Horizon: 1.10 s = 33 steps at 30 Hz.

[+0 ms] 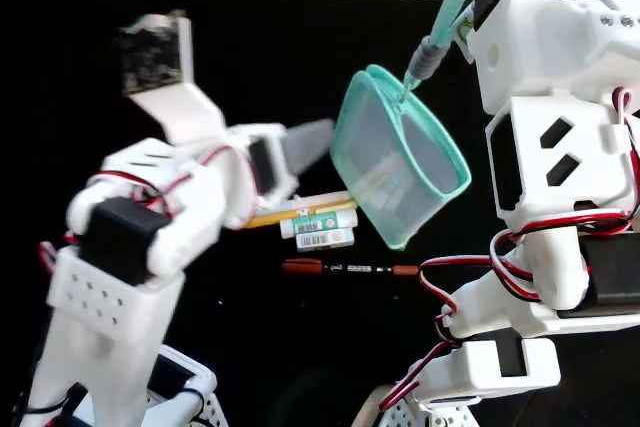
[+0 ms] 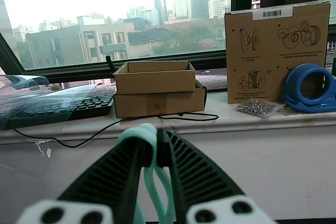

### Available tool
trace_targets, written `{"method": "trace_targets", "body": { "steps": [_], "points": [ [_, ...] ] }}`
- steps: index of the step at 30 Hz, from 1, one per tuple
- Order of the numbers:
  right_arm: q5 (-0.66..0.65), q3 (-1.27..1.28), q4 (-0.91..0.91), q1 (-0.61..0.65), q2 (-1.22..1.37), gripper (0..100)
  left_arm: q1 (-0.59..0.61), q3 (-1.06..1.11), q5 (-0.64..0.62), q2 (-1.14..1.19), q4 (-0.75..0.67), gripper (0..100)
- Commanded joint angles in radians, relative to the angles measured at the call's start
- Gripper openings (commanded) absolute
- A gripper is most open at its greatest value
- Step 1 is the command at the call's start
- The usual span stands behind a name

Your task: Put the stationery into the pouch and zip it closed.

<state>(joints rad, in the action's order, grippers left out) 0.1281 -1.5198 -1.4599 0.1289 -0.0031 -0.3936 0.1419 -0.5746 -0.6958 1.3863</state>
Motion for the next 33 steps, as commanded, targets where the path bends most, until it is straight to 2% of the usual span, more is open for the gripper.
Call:
{"method": "trace_targets", "body": {
  "steps": [1,7,14,20,26,33],
  "points": [
    [0.012,-0.016,-0.002,0.012,-0.025,0.7,-0.07,-0.007,-0.006,0.042,-0.048,30],
    [0.012,-0.016,-0.002,0.012,-0.025,0.7,-0.108,-0.013,-0.008,0.131,-0.167,30],
    [0.012,-0.018,-0.002,0.012,-0.005,0.7,-0.134,-0.036,-0.008,0.101,-0.164,30],
    [0.012,-0.024,-0.002,0.012,0.021,0.7,-0.17,-0.156,-0.008,0.102,-0.064,30],
    [0.012,-0.024,-0.002,0.012,0.021,0.7,-0.191,-0.162,-0.009,0.108,-0.092,30],
    [0.011,-0.025,-0.004,0.048,0.021,0.7,-0.194,-0.199,-0.061,0.228,-0.161,30]
  ]
}}
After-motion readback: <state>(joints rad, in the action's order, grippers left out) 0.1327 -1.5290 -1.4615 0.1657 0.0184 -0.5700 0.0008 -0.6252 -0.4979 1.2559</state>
